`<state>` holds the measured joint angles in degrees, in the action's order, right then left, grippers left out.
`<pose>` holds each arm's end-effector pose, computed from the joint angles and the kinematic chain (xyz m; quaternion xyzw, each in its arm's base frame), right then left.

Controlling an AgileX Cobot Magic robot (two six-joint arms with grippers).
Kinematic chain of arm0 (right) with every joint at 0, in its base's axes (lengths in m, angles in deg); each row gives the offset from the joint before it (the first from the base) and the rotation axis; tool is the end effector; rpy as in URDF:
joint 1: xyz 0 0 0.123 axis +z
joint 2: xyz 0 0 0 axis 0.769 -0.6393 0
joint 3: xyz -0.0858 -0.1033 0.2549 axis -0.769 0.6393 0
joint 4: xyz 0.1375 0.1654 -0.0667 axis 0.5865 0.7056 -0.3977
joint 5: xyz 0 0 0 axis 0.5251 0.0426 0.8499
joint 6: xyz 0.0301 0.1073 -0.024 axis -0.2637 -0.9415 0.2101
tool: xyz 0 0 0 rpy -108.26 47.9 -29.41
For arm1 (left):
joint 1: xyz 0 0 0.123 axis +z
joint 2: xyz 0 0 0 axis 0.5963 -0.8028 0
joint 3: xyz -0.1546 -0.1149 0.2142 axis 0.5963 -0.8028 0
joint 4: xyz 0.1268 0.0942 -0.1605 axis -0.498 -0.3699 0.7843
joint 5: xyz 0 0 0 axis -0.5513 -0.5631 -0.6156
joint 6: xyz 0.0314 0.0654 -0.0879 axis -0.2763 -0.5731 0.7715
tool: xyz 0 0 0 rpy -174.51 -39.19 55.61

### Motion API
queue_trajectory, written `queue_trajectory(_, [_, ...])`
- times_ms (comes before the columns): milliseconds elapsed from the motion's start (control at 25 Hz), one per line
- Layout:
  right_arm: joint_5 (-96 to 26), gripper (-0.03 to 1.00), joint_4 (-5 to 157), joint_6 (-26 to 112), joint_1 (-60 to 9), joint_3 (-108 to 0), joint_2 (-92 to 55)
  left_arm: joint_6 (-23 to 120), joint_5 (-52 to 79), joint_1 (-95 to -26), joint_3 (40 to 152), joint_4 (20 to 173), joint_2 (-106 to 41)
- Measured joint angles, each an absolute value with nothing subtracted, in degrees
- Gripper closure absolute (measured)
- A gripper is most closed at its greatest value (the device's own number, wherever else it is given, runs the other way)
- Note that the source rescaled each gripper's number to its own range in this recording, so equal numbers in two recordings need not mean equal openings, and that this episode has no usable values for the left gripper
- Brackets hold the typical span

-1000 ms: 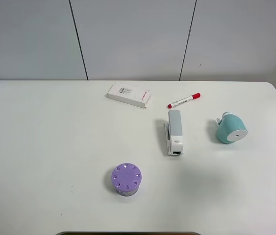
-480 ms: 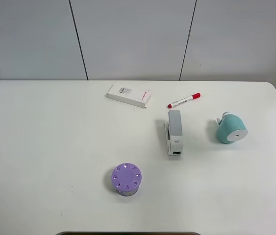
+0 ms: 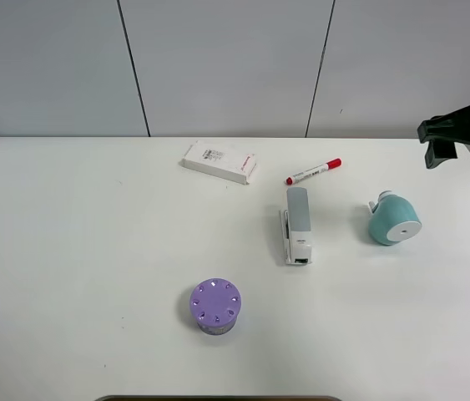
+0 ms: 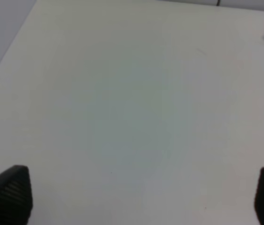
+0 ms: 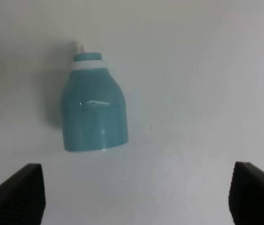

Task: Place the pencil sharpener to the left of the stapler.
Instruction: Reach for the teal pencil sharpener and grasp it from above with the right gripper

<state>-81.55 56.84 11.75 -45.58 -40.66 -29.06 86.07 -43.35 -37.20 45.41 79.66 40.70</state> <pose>0.2743 0.0043 0.2850 -0.0091 0.9775 -0.0670 0.1996 -0.0127 0.0058 0.2562 -0.0263 0.8483 0.0074 0.5289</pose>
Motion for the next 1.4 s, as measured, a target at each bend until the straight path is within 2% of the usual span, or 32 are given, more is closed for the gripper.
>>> queue_trajectory(840, [-78.2, 0.18, 60.3, 15.6, -45.6, -43.9, -48.5, 86.1, -43.4, -37.2, 45.4, 79.7, 40.7])
queue_trajectory(1000, [-77.3, 0.01, 60.5, 15.6, -45.6, -43.9, -50.8, 86.1, -43.4, -37.2, 45.4, 79.7, 40.7])
queue_trajectory(1040, [-77.1, -0.01, 60.7, 15.6, -45.6, -43.9, -51.3, 86.1, -43.4, -37.2, 45.4, 79.7, 40.7])
queue_trajectory(1400, [-76.0, -0.03, 62.6, 15.6, -45.6, -44.8, -55.6, 86.1, -43.4, -37.2, 45.4, 79.7, 40.7])
